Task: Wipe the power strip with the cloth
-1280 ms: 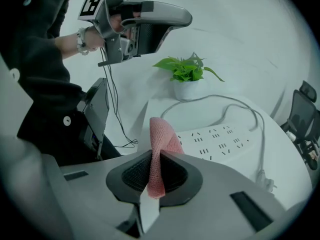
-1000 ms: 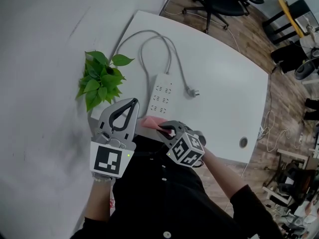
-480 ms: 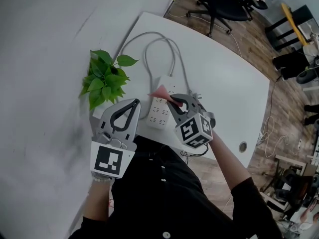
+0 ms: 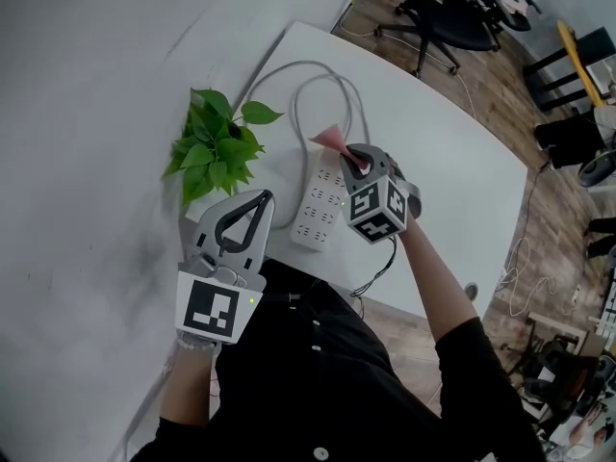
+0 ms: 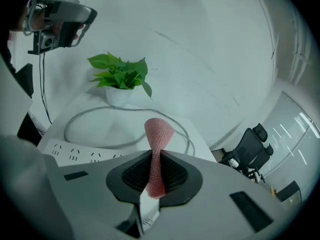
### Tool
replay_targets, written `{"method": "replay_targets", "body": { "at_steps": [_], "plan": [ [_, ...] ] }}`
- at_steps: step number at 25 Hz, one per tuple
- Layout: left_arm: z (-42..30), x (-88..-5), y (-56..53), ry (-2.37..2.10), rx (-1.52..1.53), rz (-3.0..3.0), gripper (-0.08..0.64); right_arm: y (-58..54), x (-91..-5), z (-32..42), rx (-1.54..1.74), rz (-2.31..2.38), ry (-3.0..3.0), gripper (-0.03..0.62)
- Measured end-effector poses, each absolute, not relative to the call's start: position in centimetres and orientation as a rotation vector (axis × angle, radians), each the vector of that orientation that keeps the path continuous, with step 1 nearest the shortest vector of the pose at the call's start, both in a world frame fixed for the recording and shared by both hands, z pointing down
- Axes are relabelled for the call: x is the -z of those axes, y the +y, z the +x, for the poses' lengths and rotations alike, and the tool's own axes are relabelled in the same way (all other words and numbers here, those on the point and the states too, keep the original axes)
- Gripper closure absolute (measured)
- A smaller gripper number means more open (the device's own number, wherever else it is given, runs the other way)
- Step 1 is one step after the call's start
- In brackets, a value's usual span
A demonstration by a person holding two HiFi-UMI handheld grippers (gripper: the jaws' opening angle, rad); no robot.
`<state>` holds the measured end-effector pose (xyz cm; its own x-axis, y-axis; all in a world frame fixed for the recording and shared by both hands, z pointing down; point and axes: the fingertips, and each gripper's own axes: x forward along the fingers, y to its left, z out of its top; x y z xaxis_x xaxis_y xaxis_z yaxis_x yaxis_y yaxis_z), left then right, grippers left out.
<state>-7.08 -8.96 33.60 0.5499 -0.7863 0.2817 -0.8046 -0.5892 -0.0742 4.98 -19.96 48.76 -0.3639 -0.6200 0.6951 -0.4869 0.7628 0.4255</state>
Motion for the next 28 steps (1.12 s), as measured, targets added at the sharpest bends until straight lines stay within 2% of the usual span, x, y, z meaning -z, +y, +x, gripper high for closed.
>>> {"method": "replay_targets", "body": {
  "at_steps": [7, 28],
  "plan": [
    [-7.7, -33.4, -8.8, -1.42, -0.441, 2.694, 0.548, -18.8, -51.4, 3.8, 0.085, 0.722, -2.031, 0.535],
    [-6.1, -33.3, -8.6, -1.399, -0.429, 2.712, 0.548, -4.2, -53.5, -2.1, 0.001, 0.193, -2.151, 0.535]
  ]
}}
